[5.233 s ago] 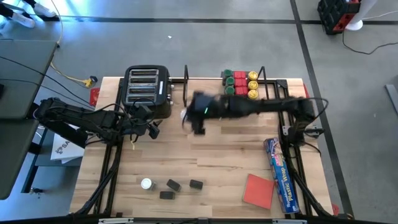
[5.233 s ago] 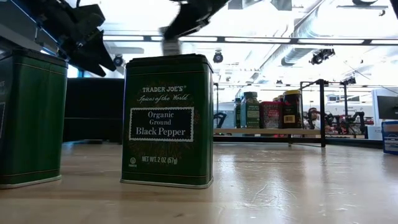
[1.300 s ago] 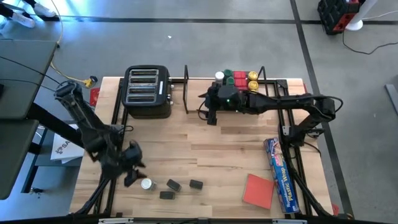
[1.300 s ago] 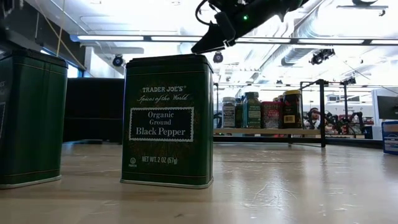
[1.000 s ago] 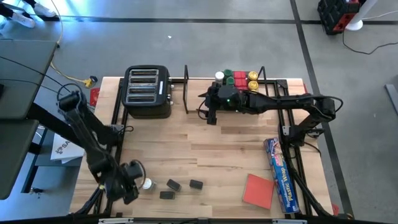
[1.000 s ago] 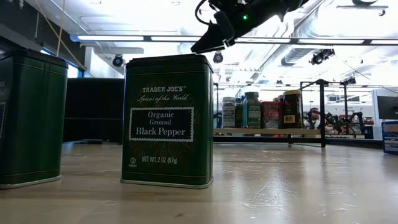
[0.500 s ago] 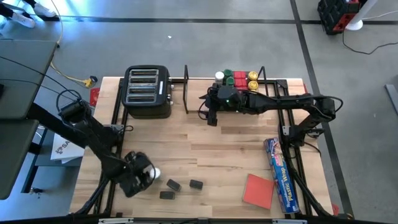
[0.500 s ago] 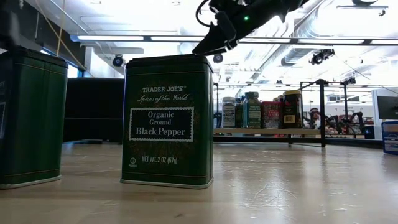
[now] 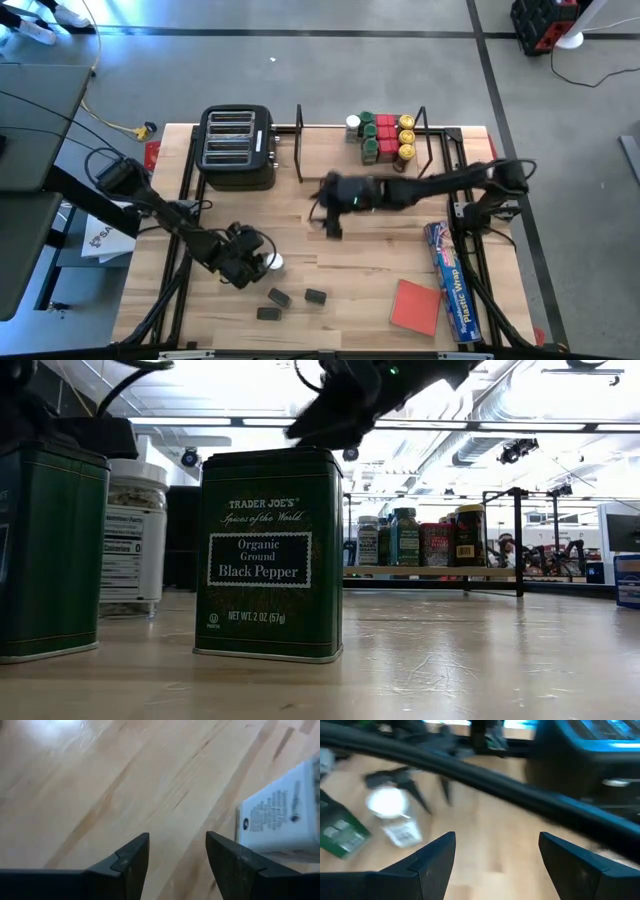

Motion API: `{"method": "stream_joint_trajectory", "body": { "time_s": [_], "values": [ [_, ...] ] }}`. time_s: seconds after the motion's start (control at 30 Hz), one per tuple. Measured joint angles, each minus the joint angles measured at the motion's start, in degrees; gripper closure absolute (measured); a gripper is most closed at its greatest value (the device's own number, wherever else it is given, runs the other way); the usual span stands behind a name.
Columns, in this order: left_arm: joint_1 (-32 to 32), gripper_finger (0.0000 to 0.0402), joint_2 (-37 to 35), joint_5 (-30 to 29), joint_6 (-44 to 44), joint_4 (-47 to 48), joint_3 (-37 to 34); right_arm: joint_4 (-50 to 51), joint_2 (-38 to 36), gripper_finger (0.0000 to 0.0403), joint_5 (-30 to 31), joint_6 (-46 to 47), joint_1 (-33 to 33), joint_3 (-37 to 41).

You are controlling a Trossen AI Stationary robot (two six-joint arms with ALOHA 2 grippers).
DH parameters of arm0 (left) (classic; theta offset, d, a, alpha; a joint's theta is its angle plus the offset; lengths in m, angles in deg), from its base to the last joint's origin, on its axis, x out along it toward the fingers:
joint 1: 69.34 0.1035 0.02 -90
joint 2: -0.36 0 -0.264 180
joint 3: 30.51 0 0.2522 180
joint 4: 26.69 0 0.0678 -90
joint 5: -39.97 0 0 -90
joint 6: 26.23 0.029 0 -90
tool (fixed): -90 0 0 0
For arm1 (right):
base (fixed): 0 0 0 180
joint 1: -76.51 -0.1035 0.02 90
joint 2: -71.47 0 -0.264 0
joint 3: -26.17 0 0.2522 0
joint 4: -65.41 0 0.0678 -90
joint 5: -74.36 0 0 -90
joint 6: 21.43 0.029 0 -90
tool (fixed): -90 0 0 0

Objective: Shelf spices
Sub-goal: Put the white seasoning bottle on the shelf aligned with the other white seasoning bottle

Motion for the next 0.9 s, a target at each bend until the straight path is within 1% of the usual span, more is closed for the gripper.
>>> {"method": "stream_joint_trajectory", "body": {
  "time_s": [0.13, 0.2, 0.27, 0.37, 0.43, 0.53, 0.63, 0.7, 0.8, 0.9],
  "values": [
    [-0.4, 0.0213, -3.7, 0.1, 1.5, 3.7, 0.0, -8.6, 5.7, 0.0121, 3.4, 5.2, -6.8, 0.0],
    [-1.9, 0.0213, -6.1, -0.7, 0.2, 5.8, 0.0, -13.4, 8.0, 0.0121, 5.3, 8.7, -9.5, 0.0],
    [-4.2, 0.0213, -8.4, -2.1, -0.2, 5.8, 0.0, -17.4, 10.3, 0.0121, 7.7, 12.3, -11.7, 0.0],
    [-7.8, 0.0213, -9.9, -3.6, 0.3, 2.0, 0.0, -20.8, 13.1, 0.0121, 12.2, 17.1, -14.5, 0.0],
    [-9.6, 0.0213, -9.9, -3.5, 2.2, -2.3, 0.0, -20.1, 14.2, 0.0121, 12.8, 19.7, -15.6, -1.0],
    [-10.5, 0.0213, -8.9, -0.3, 6.0, -10.2, 0.0, -17.4, 14.8, 0.0121, 13.0, 20.9, -16.4, -2.2],
    [-9.7, 0.0213, -7.2, 1.6, 8.2, -15.0, 0.0, -15.2, 14.8, 0.0121, 13.0, 20.7, -16.5, -2.7],
    [-8.4, 0.0215, -5.6, 1.7, 8.7, -15.3, 0.1, -14.8, 14.8, 0.0121, 13.0, 19.8, -16.5, -2.9],
    [-4.5, 0.0222, -3.1, 0.7, 10.2, -15.3, 0.0, -14.8, 14.7, 0.0121, 13.0, 18.6, -16.5, -3.1],
    [0.7, 0.0233, -1.2, 0.1, 15.2, -20.0, 0.0, -13.7, 14.6, 0.0121, 13.0, 18.2, -16.5, -3.1]
  ]
}}
